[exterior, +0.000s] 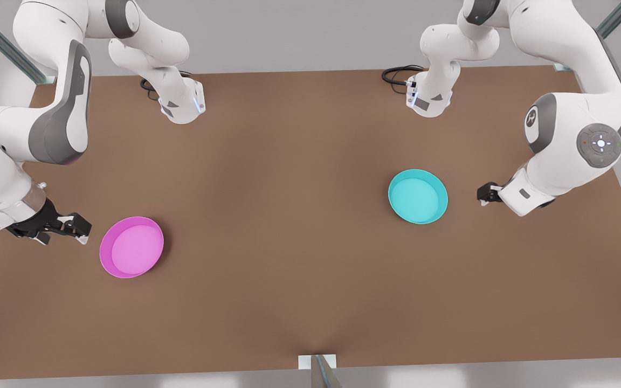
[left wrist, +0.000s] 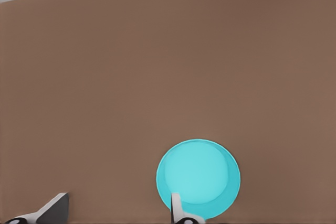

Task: Flip the blue plate over with the left arm, and stack the pink plate on top of the blue plate with the right arm

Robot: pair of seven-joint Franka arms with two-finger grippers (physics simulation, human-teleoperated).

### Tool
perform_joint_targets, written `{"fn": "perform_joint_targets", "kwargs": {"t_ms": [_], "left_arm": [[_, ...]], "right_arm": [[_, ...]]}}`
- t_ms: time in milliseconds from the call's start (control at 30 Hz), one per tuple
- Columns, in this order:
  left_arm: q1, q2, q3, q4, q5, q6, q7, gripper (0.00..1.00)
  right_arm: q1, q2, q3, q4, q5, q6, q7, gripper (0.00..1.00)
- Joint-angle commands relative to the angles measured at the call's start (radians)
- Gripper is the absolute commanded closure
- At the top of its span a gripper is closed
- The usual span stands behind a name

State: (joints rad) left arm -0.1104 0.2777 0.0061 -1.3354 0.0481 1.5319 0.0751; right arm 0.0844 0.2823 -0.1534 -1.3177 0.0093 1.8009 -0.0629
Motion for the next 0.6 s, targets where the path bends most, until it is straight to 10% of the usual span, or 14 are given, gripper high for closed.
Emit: {"fn": "perform_joint_targets", "kwargs": {"t_ms": [0, 567], "left_arm": [[0.0, 0.0, 0.0, -0.001, 0.012, -0.001, 0.0, 0.0], [0.005, 0.012, 0.072, -0.755, -0.482, 0.614, 0.525, 0.0]], "right_arm": [[0.0, 0.0, 0.0, 0.0, 0.0, 0.0, 0.0, 0.0], [0.0, -0.002, 0.0, 0.0, 0.001, 0.0, 0.0, 0.0]]}}
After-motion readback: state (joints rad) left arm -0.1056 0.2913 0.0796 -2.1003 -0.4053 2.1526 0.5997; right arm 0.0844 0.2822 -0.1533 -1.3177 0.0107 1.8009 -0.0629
